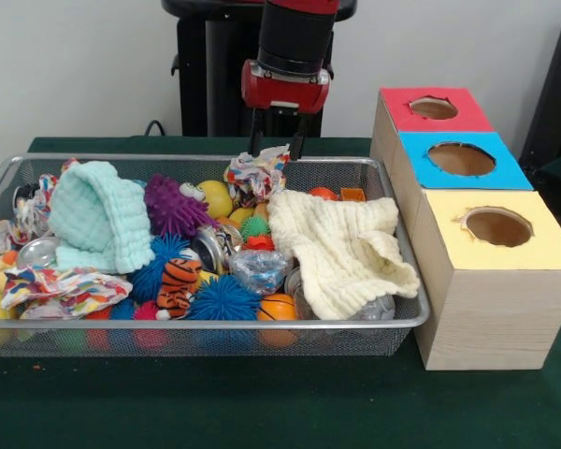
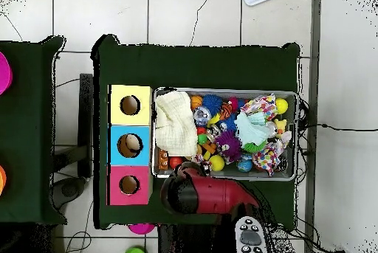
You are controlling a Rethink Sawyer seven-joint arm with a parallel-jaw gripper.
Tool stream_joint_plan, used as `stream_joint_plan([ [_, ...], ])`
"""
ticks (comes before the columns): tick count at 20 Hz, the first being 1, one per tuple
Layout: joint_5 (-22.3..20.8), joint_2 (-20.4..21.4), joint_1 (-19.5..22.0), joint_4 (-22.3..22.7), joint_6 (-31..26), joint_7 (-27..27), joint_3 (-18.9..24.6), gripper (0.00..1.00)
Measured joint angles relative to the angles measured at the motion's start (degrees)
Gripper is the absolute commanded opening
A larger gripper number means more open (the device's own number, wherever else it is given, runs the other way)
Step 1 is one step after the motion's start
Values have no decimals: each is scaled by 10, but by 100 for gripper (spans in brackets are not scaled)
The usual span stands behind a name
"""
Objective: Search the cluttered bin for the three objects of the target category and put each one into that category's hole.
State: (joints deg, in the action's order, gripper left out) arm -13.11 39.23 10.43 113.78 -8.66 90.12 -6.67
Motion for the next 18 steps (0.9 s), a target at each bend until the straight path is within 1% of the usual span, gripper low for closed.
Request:
stream_joint_plan([
  [8,0,-38,-5,-19,0,0,-3,100],
  [13,0,-60,-23,-32,0,0,-16,100],
  [18,0,-81,-48,-45,0,0,-38,100],
])
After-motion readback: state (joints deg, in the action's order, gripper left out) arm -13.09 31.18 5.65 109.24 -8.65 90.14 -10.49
